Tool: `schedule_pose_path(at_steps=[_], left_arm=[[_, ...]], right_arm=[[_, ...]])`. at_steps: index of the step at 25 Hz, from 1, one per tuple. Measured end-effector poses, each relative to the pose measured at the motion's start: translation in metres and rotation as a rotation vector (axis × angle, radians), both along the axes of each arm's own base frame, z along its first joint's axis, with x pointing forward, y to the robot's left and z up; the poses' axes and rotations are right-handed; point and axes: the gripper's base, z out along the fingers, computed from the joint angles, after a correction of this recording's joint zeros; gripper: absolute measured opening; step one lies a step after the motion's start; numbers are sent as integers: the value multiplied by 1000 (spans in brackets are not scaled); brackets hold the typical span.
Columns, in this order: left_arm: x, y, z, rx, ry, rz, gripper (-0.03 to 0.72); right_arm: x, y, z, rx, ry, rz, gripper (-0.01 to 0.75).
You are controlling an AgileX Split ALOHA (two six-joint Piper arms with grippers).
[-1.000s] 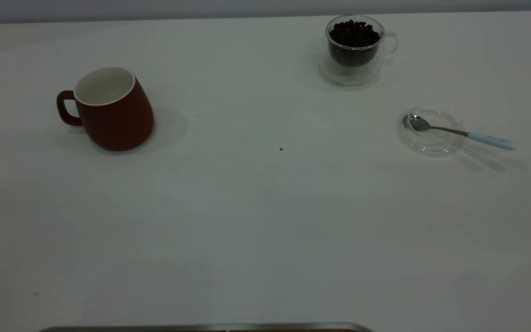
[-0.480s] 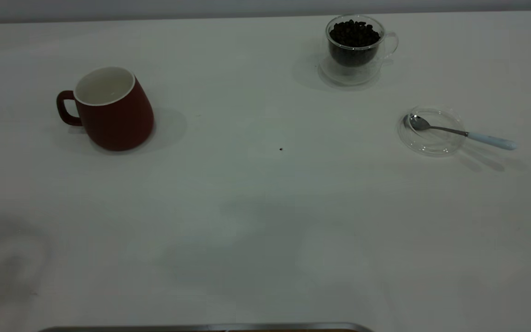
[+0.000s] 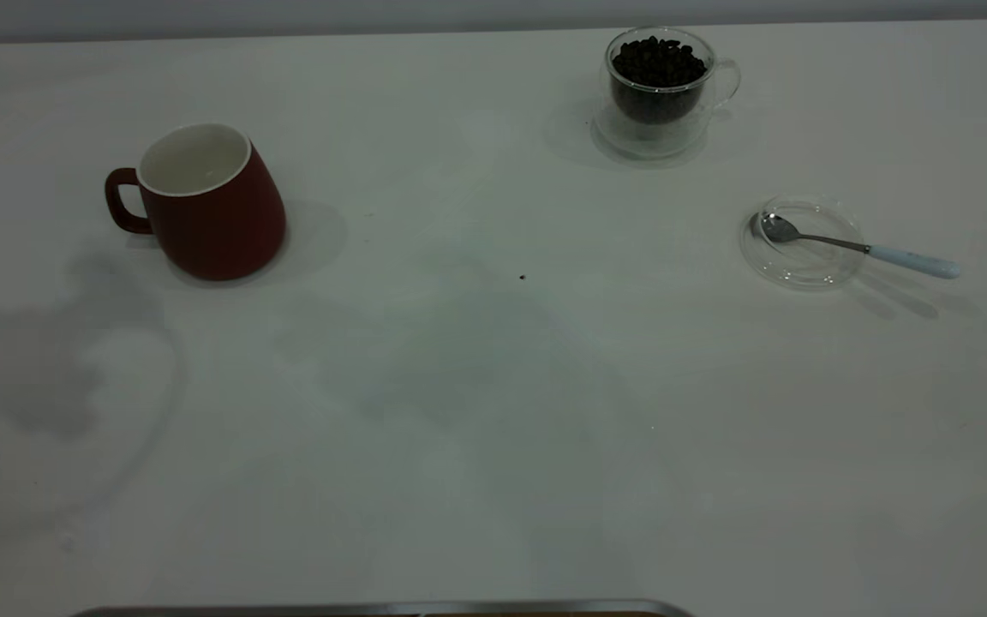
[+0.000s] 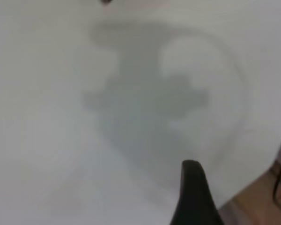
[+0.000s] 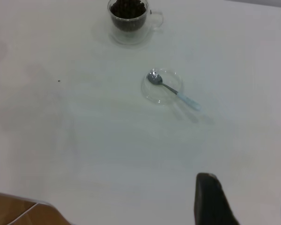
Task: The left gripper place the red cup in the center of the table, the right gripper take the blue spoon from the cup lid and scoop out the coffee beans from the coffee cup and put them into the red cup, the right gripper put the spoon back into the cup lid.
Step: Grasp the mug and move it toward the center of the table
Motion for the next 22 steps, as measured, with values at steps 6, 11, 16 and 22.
schedule_pose_path(at_steps=[6, 11, 16, 22], left_arm=[[32, 4, -40, 72, 80, -112, 579], [54, 6, -71, 119, 78, -180, 579], [69, -5, -97, 155, 55, -305, 579], [86, -28, -128, 214, 43, -446, 579]], right_arm=[[0, 0, 0, 0, 0, 0, 405], [0, 0, 0, 0, 0, 0, 405], [0, 0, 0, 0, 0, 0, 405], [0, 0, 0, 0, 0, 0, 405]])
